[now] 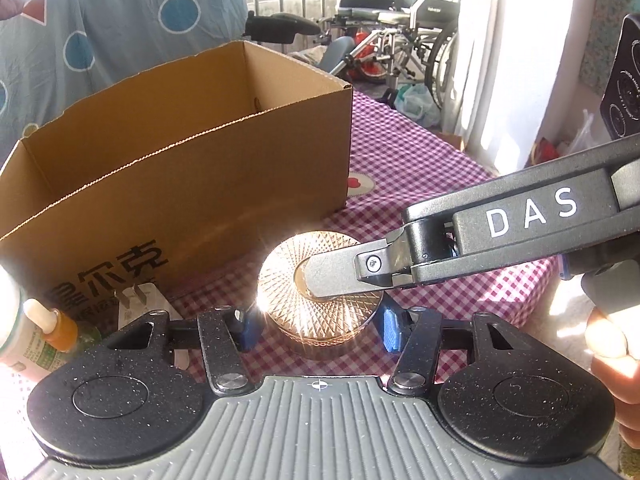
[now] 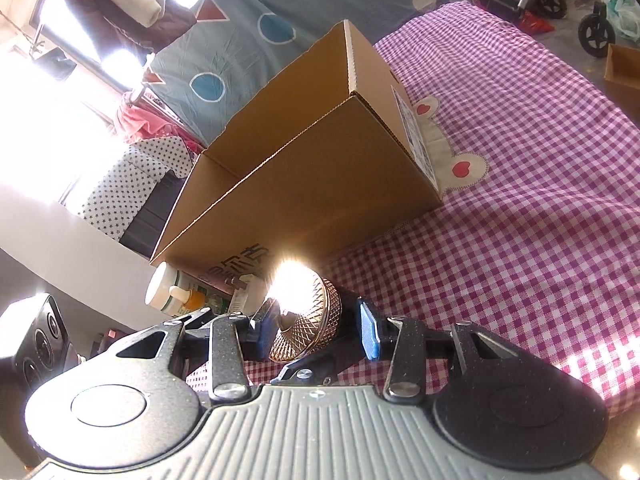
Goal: Organize rigid objects
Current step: 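Lift the gold-lidded jar with the right tool and carry it over the box, then lower the jar into the box and open the right tool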
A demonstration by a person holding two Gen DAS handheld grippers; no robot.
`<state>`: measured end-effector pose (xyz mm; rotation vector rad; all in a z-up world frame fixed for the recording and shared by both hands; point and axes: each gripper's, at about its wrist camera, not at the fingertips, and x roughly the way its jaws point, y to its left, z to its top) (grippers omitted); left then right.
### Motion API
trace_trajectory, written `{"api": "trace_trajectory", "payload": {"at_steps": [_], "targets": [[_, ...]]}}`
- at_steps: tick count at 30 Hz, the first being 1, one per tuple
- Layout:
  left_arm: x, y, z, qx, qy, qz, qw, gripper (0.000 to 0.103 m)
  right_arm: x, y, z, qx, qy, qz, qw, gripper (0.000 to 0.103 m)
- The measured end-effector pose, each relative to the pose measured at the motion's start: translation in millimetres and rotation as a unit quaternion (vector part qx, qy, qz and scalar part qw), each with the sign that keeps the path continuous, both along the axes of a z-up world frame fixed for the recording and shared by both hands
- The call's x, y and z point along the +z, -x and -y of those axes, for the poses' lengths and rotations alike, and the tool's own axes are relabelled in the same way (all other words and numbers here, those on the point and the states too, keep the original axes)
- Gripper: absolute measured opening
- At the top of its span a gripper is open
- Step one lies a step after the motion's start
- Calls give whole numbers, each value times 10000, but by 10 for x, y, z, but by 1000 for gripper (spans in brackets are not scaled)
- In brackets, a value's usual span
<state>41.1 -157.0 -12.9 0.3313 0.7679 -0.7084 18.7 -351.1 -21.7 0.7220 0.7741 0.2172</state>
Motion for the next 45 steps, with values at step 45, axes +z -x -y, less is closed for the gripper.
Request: {"api": "trace_trajectory", "payload": {"at_steps": [45], "targets": [[172, -2547, -139, 2354, 124, -1999, 9510, 56, 345, -3203, -361, 1718, 1010, -1065, 9741, 46]]}}
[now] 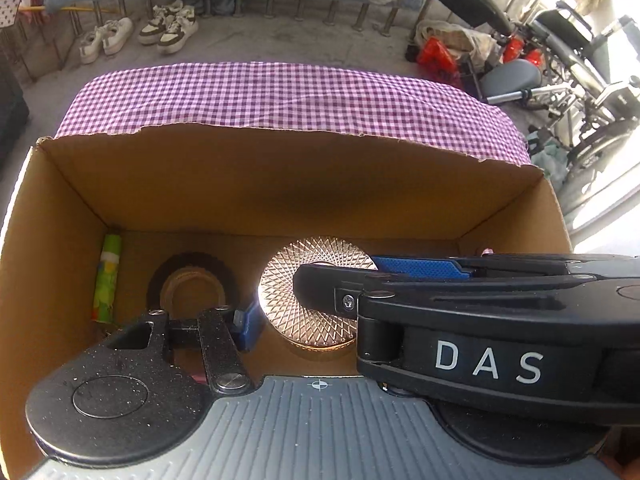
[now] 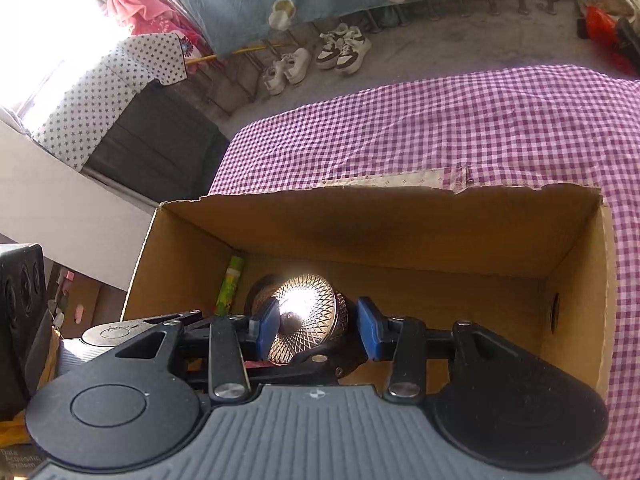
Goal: Organize rigid objects
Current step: 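Lower the jar into the box and open the right tool, then move the right tool out of the box to the white plug adapter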
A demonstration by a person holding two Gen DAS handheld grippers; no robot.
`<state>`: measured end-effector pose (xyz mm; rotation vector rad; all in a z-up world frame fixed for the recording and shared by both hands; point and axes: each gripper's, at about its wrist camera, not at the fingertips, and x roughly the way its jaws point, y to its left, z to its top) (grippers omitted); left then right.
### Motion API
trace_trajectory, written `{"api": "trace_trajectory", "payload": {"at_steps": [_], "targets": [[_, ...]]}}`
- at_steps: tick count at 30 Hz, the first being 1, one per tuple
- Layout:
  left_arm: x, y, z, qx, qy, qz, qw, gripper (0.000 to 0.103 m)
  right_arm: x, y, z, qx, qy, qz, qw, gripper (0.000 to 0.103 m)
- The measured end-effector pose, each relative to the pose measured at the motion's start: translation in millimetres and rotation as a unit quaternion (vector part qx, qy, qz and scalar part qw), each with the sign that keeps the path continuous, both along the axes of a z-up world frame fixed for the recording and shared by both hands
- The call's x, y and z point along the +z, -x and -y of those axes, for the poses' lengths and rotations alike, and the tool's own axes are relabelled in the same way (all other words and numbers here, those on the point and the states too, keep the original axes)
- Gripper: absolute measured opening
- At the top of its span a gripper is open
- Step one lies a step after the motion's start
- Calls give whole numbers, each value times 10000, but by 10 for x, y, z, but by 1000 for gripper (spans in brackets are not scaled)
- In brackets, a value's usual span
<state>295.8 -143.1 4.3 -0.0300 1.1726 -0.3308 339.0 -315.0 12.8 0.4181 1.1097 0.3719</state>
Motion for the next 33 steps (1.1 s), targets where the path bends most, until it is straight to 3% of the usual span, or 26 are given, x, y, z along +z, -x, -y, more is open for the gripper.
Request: {"api": "trace_trajectory", "payload": {"at_steps": [10, 17, 21, 28, 33], "targets": [[-98, -75, 21, 137, 78, -187, 9997, 61, -192, -123, 56, -117, 44, 18, 9999, 46], [73, 41, -43, 154, 217, -72, 9996, 66, -9, 79, 169, -455, -309, 443, 9975, 46], [256, 252, -87, 17, 269, 177, 9995, 74, 271, 390, 285, -674, -529, 895, 9923, 45], [636, 759, -157, -426, 420, 657, 9960, 76, 743, 1317, 470, -1080, -907, 1821, 9731, 45], [868, 1253, -189, -890, 484, 1151, 9882, 82, 793, 2116, 498, -1249, -1148, 2180, 9611, 45]]}}
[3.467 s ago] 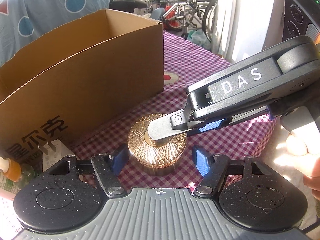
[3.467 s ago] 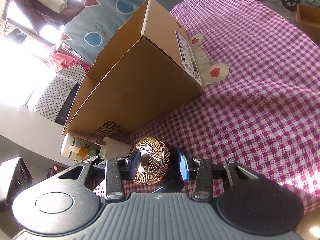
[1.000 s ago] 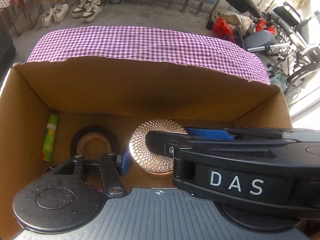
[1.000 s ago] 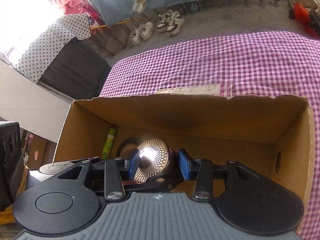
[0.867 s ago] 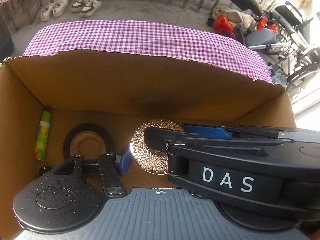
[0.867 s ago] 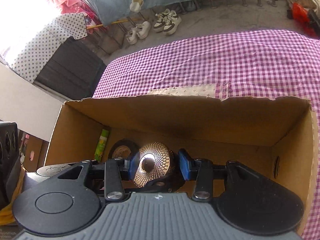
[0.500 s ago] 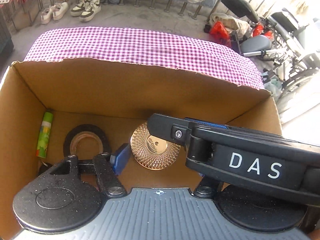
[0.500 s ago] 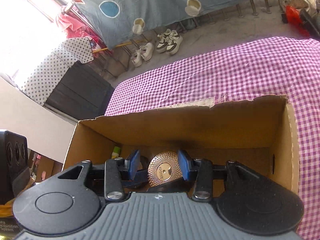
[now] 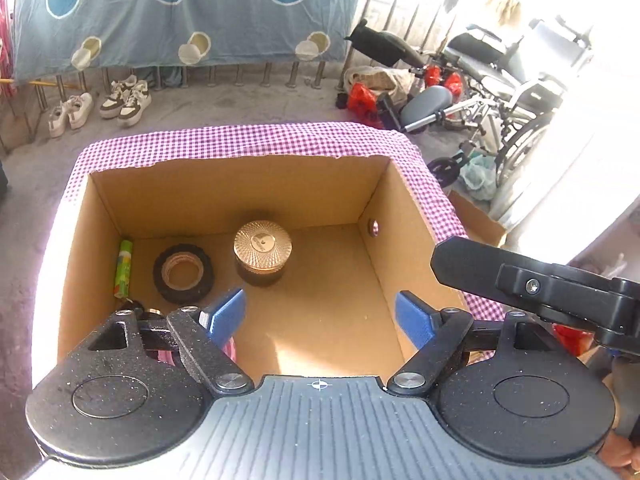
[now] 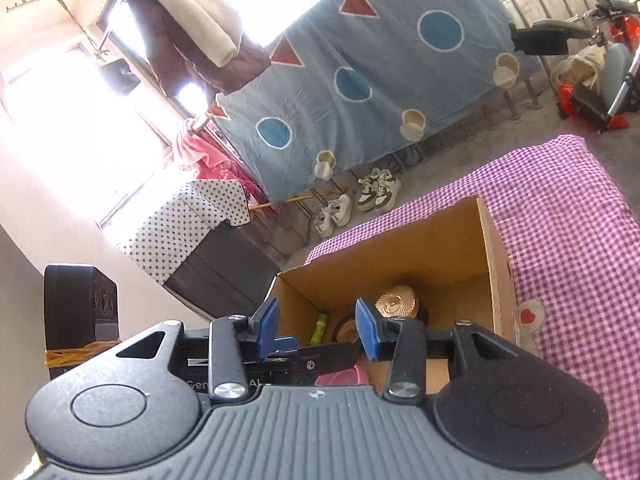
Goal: Organize rigid objects
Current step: 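Move the right tool out of the box to the white plug adapter, then close the right tool on the white plug adapter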
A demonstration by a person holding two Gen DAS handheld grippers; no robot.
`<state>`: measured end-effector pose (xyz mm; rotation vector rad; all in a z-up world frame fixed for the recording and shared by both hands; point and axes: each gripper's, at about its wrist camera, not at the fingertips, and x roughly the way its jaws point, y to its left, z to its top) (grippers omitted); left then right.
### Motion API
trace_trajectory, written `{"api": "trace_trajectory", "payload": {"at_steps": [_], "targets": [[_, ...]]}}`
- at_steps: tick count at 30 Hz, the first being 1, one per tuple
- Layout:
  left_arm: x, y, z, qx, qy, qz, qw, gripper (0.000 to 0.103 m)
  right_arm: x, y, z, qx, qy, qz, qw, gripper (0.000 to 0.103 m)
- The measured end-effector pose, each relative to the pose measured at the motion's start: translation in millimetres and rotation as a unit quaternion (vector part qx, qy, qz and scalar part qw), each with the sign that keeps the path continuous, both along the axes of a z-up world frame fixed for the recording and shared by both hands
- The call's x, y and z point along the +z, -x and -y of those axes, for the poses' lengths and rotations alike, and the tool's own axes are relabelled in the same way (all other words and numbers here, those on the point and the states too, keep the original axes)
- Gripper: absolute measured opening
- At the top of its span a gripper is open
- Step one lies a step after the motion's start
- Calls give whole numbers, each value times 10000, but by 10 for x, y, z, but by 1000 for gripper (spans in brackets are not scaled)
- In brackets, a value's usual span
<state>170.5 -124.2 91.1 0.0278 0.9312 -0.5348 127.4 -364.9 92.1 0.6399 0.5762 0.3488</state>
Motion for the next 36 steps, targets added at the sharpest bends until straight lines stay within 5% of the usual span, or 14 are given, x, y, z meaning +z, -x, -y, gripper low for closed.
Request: {"api": "trace_trajectory", "payload": {"at_steps": [7, 12, 20, 27, 36], "targets": [[21, 725, -270, -477, 6, 563, 9973, 88, -266, 863, -26, -372, -219, -38, 9991, 46], [-216, 1111, -519, -442, -165, 837, 9954, 88, -449, 1074, -113, -399, -266, -273, 9985, 46], [-699, 1344, -631, -360, -333, 940, 9944, 86, -704, 914, -476, -2, -309, -740, 9968, 46], [-1077, 1240, -532, -361, -692, 1074, 9911, 65, -909, 570, -758, 215, -187, -1138, 9931, 46], [-1295, 1052, -435, -380, -826, 1092, 9899, 57, -1101, 243, -1071, 424, 373, -1499, 9871, 44]]}}
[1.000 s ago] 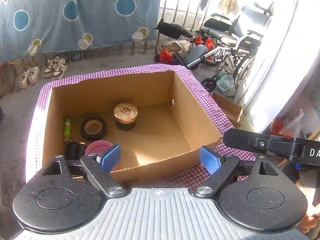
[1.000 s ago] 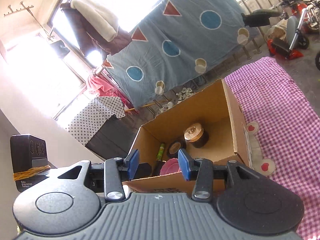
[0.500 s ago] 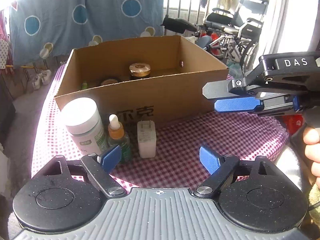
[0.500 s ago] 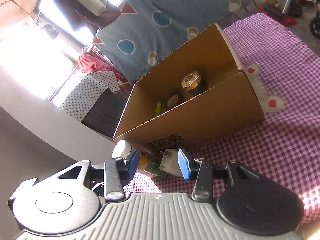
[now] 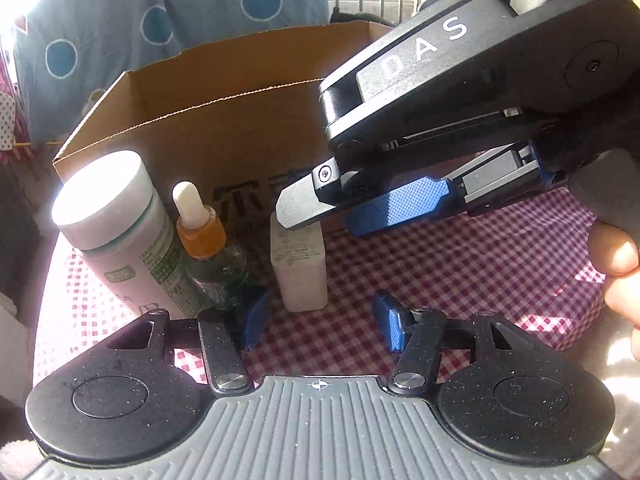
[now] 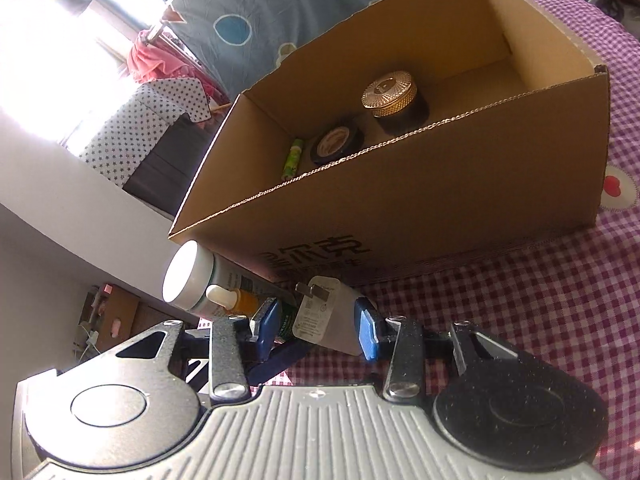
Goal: Organize rigid objects
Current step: 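Close the right tool on the white plug adapter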
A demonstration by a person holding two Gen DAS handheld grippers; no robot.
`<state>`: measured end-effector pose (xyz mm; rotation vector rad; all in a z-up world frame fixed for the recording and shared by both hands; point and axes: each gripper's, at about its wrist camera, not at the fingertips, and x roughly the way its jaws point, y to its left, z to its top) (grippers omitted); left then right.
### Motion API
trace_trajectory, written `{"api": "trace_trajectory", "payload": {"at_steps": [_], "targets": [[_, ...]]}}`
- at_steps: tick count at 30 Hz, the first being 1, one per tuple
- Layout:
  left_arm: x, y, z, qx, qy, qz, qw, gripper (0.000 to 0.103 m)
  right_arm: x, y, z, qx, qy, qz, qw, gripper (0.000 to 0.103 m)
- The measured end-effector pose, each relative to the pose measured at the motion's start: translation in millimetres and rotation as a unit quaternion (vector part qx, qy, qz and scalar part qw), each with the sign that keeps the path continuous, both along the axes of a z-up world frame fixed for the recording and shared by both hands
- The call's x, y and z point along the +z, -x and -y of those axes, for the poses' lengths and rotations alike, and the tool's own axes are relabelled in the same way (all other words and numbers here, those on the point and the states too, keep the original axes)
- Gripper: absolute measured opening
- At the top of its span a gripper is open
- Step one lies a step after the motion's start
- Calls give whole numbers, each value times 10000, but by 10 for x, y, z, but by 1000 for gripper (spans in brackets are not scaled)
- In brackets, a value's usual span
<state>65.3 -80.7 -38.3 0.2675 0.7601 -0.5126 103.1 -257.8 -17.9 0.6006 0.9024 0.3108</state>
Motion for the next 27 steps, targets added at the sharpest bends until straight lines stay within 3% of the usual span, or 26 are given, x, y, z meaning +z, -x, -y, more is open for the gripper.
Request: {"api": "trace_trajectory", "payload": {"at_steps": [4, 7, 15, 27], "targets": [[-4, -71, -22, 85, 106, 4, 9999, 53, -62, -94, -25, 40, 33, -105, 9999, 43], [-10, -115, -24, 128, 173, -22, 9998, 41, -113, -145, -28, 51, -7, -176, 9998, 42], [6, -191, -52, 144, 379, -40, 9992, 27, -154, -102, 31, 17, -82, -217, 9997, 39], [-18, -38, 150, -301, 640, -264, 9971, 27, -111, 248, 330, -298, -43, -284, 9991, 38]]}}
